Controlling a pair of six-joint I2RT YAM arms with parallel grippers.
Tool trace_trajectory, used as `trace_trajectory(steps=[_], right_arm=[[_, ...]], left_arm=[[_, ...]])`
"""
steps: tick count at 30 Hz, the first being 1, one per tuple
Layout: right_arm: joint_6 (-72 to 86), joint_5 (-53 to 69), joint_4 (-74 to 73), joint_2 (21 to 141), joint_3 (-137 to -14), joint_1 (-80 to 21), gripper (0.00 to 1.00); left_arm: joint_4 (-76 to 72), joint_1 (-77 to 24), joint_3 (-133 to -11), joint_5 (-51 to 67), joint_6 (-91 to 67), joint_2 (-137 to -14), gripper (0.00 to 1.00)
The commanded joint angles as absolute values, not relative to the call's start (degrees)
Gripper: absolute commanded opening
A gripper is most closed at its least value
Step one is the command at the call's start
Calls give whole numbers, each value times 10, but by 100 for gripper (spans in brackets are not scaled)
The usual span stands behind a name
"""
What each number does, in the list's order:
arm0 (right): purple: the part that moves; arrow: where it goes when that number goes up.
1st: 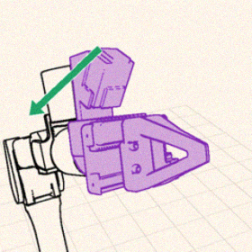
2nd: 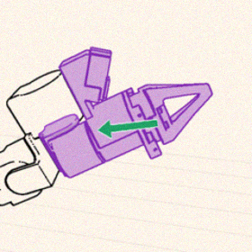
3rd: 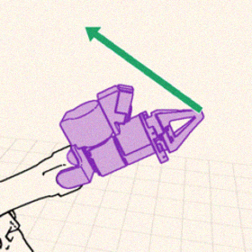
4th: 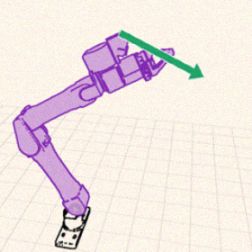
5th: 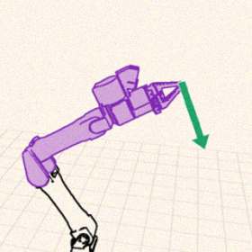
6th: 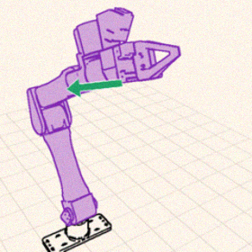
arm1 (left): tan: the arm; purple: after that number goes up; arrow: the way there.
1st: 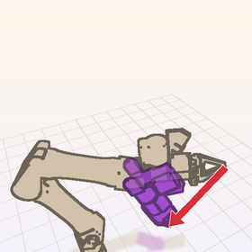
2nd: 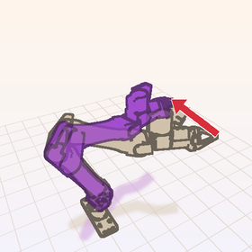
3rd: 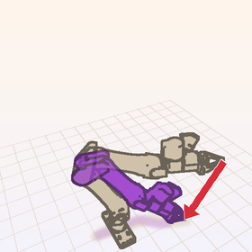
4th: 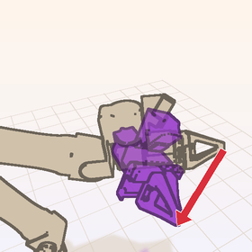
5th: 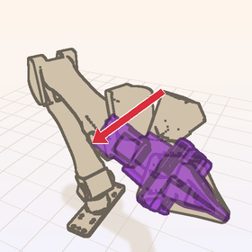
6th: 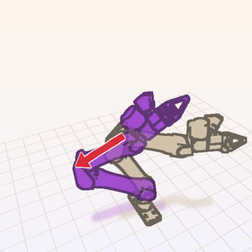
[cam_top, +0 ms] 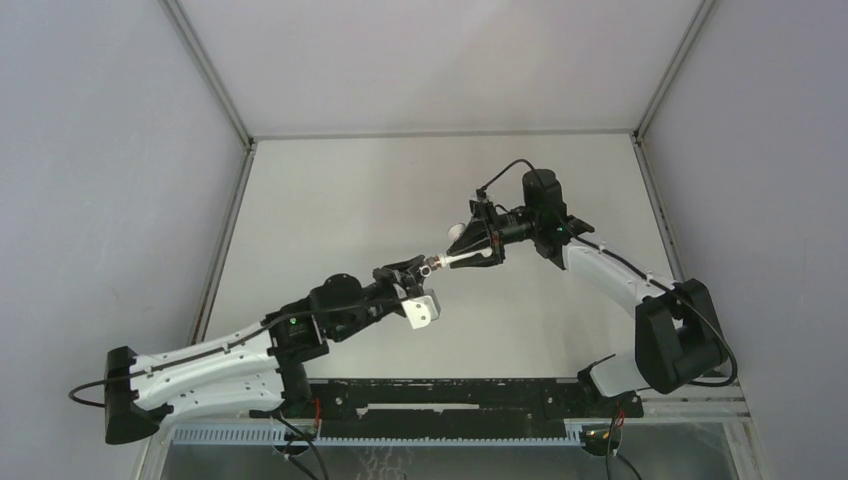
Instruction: Install the water faucets
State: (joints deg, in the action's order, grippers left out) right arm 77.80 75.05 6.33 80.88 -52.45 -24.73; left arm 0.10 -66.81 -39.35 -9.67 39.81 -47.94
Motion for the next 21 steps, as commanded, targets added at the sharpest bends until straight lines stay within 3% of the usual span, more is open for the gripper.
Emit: trace_trajectory(steps=[1,9,14,21], right_arm=[[764,657,-33,828,-591,-250,0],[791,631,-26,857,-603,-233,0],[827,620,10,873,-602,-229,0],[820,620,12,878,-602,-229,0]], left_arm=[[-74,-704,-360,-146,530,-520,0],[-270,-739,-270,-236,698,-589,0],[-318,-756,-259,-265,773,-636,0],[-324,-760,-255,-263,762,-643,0]])
